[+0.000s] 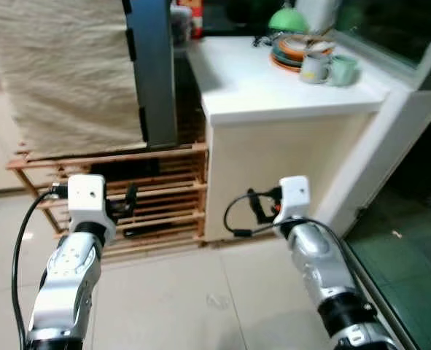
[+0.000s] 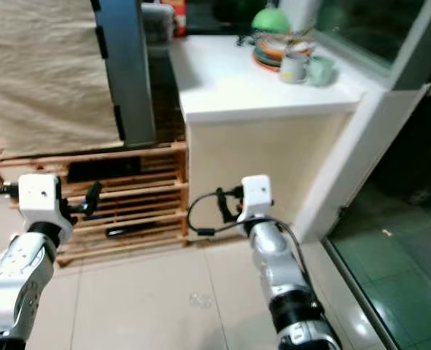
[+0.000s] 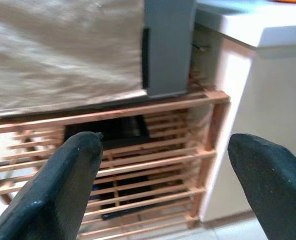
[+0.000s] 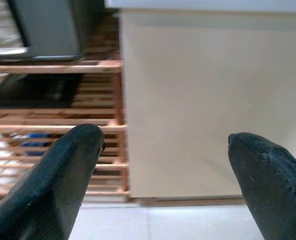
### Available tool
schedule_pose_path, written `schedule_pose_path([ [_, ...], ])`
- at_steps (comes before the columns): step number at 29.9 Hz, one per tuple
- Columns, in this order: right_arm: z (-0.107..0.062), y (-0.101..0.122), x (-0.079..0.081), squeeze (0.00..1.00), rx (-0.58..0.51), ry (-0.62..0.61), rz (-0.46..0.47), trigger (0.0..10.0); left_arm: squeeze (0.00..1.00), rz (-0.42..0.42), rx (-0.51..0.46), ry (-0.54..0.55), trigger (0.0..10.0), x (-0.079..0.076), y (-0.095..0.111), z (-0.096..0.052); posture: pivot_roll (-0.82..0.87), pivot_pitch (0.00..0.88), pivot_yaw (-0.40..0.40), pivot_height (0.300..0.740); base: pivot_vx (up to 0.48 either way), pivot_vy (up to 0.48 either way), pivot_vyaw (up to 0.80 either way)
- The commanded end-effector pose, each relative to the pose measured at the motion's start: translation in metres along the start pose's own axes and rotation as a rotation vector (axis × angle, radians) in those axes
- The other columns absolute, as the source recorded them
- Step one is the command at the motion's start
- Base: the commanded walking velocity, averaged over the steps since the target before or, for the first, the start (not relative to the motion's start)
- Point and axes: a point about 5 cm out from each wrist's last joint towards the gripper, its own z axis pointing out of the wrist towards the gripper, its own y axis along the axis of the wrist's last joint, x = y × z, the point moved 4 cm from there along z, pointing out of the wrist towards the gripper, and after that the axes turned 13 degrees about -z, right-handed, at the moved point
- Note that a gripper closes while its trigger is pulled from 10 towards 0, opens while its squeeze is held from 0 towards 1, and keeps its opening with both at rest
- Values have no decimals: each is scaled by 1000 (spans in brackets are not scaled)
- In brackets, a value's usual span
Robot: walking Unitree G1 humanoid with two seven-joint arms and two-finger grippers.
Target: Restocking fridge
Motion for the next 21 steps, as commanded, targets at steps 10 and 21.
schedule_pose_path([
  [10, -11, 7, -29, 0, -91, -112, 40, 10000, 0, 105, -8, -25, 10000, 8, 13, 14, -33, 0, 15, 740, 0, 480, 0],
  [21, -66, -4, -38, 0, -105, -72, -35, 10000, 0, 164, -48, -87, 10000, 11, 20, -45, -20, 0, -9, 740, 0, 393, 0],
])
